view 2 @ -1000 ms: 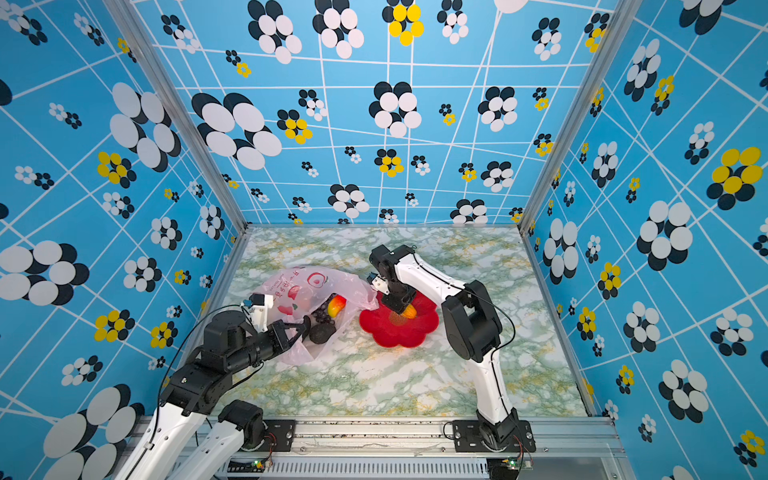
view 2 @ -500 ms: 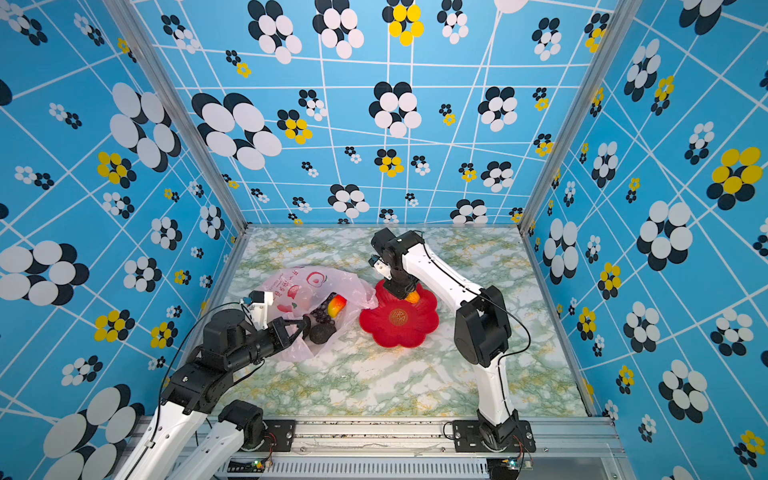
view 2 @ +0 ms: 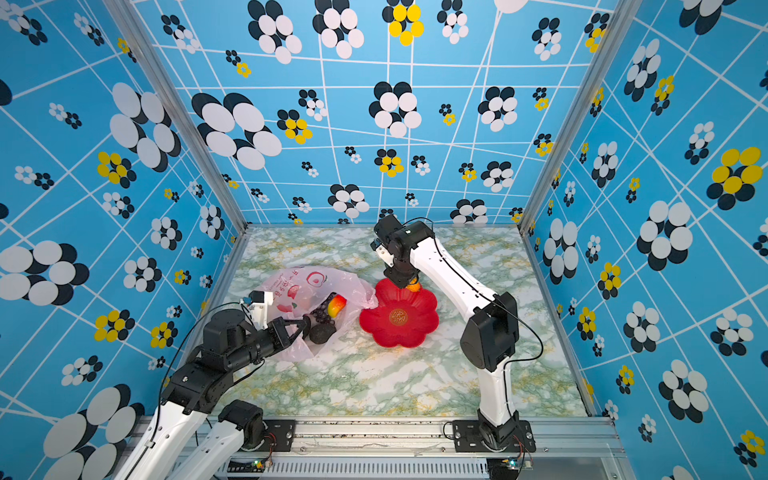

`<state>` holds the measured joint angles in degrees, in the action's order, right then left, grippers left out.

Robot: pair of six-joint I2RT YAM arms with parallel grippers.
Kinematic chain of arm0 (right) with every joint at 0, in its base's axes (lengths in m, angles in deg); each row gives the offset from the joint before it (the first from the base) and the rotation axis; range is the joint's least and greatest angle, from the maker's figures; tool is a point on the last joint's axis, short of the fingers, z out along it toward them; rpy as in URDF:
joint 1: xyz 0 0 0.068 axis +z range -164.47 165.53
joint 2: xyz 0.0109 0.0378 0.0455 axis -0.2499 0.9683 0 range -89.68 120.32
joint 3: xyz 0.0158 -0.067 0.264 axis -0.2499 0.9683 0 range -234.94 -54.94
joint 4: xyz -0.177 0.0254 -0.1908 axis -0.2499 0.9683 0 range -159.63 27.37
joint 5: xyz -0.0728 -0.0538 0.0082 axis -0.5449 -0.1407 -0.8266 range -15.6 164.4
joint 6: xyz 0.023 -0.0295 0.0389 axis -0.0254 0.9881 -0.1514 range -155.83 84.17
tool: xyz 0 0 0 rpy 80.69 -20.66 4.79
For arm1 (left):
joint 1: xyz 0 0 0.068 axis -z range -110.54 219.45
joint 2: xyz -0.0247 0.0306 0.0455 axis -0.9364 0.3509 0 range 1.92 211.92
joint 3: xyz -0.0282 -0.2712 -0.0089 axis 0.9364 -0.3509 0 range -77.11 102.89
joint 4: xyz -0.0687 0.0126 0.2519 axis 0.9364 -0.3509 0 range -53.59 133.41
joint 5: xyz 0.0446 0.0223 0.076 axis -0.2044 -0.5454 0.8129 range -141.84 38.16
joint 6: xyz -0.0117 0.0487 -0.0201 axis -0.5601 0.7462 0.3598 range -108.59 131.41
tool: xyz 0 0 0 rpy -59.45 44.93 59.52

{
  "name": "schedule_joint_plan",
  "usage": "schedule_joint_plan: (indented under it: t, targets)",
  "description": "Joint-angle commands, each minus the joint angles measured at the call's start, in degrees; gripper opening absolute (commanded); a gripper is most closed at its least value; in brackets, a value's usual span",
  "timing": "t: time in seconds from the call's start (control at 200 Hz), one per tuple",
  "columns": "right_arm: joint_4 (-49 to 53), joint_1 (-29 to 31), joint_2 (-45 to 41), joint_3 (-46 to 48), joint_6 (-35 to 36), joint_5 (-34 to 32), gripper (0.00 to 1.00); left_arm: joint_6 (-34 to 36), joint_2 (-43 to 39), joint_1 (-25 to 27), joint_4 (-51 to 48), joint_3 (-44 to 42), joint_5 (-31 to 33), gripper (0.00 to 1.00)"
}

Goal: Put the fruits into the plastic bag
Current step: 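Lift the gourd out of the red bowl with the right gripper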

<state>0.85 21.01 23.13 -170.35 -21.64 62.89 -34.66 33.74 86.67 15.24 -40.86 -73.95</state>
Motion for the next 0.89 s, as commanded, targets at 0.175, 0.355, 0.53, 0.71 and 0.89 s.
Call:
schedule_joint_plan:
  t: [0.175, 0.355, 0.53, 0.71, 0.89]
  targets:
    - [0.2, -0.3, -4.2, -4.0, -5.3, 1.9, 0.16, -0.9, 0.2, -0.1, 1.0, -0.7, -0.2, 0.00]
    - [-2.7, -0.4, -6.5, -5.1, -9.3, 5.4, 0.14, -1.1, 0.3, -0.2, 0.8, -0.7, -0.4, 0.00]
    - [-6.7, -0.5, -8.9, -5.3, -14.0, 9.6, 0.14, -1.3, 0.1, -0.2, 0.6, -0.5, -0.5, 0.00]
    - [-10.3, -0.6, -11.5, -5.3, -18.8, 13.6, 0.14, -1.4, 0.1, -0.2, 0.5, -0.3, -0.7, 0.00]
    - [-14.6, -1.0, -13.8, -4.2, -26.5, 18.2, 0.14, -1.4, -0.2, -0.2, -0.1, 0.4, -0.7, 0.00]
